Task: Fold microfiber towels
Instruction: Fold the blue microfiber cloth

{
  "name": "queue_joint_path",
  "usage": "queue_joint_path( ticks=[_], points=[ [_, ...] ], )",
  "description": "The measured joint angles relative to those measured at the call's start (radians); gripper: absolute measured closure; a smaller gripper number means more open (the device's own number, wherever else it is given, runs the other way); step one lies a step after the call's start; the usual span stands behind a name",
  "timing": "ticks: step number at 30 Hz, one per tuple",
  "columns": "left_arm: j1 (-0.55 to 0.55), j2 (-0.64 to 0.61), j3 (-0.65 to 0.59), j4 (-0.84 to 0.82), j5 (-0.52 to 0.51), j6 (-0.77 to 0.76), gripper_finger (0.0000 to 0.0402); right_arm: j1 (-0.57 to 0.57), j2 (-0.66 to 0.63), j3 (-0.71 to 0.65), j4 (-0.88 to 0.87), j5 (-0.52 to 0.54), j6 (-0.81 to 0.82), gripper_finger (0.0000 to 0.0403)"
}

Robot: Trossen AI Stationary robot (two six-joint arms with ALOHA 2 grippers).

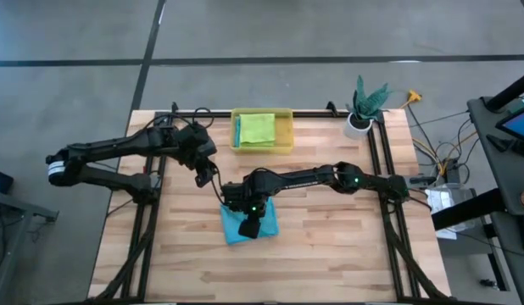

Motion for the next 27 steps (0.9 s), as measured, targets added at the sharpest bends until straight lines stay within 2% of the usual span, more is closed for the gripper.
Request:
queue_joint_path(
  ticks=[7,10,14,16,19,24,27],
  points=[
    [0.000,0.028,-0.013,0.005,0.000,0.053,0.0303,0.002,-0.002,0.006,-0.029,0.027,0.002,0.0210],
    [0.000,0.054,-0.017,0.004,0.008,0.060,0.0303,0.002,-0.006,0.023,-0.069,0.071,0.000,0.0205],
    [0.008,0.078,-0.021,-0.007,-0.026,0.041,0.0303,0.015,-0.051,0.029,-0.081,0.115,0.002,0.0204],
    [0.004,0.082,-0.021,-0.005,-0.011,0.044,0.0303,0.021,-0.081,0.032,-0.086,0.127,0.001,0.0205],
    [0.005,0.082,-0.021,-0.004,-0.002,0.048,0.0303,0.019,-0.109,0.031,-0.105,0.240,0.007,0.0205],
    [0.004,0.051,-0.020,-0.005,0.010,0.010,0.0304,0.022,-0.169,0.030,-0.130,0.502,0.029,0.0205],
    [0.005,0.018,-0.019,-0.007,0.013,-0.028,0.0304,0.005,-0.178,0.030,-0.125,0.543,0.069,0.0205]
  ],
)
